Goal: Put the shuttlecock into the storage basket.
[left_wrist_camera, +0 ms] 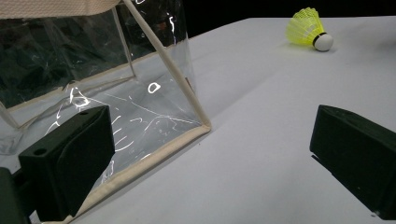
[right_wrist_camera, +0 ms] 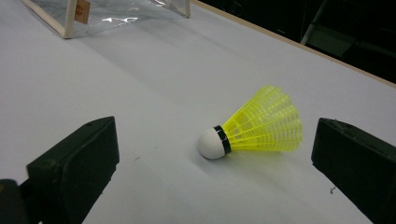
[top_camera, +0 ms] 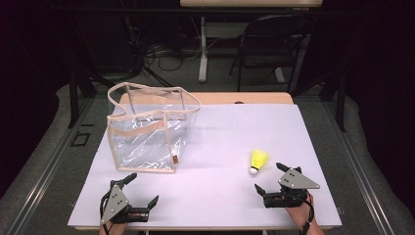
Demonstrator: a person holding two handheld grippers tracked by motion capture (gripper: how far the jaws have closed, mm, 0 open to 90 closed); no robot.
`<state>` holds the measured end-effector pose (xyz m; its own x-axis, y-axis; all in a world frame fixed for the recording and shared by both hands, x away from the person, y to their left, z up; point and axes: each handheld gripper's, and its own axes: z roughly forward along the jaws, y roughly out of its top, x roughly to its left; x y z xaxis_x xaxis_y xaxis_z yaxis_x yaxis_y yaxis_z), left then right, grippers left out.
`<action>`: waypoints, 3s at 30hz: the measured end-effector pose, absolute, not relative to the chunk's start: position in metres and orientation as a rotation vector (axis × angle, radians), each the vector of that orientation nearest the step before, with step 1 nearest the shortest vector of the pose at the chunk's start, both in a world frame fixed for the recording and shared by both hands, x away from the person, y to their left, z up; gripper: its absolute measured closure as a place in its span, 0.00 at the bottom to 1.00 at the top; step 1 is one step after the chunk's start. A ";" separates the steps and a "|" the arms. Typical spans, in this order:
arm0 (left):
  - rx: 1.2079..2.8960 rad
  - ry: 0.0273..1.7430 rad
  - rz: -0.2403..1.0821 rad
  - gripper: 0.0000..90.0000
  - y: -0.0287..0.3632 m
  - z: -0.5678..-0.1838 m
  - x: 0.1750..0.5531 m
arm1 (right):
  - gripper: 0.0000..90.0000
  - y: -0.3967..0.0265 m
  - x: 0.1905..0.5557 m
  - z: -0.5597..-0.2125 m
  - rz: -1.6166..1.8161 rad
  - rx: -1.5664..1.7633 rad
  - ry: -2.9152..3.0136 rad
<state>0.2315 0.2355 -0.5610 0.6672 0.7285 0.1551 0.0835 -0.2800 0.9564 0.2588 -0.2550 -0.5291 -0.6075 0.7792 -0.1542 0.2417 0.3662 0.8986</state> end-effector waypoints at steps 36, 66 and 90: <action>1.761 0.646 0.716 0.00 0.235 -0.560 0.232 | 0.00 -0.257 0.300 -0.508 1.190 0.940 2.140; 1.763 0.641 0.716 0.00 0.235 -0.560 0.232 | 0.00 -0.261 0.342 -0.493 1.112 1.005 2.282; 1.767 0.645 0.714 0.00 0.236 -0.560 0.233 | 0.03 -0.256 0.368 -0.490 1.046 1.030 2.388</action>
<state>0.2329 0.2357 -0.5600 0.6737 0.7226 0.1552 0.0806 -0.2807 0.9564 0.3685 -0.2562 -0.4900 -0.6808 0.7323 -0.0163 0.4847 0.4671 0.7395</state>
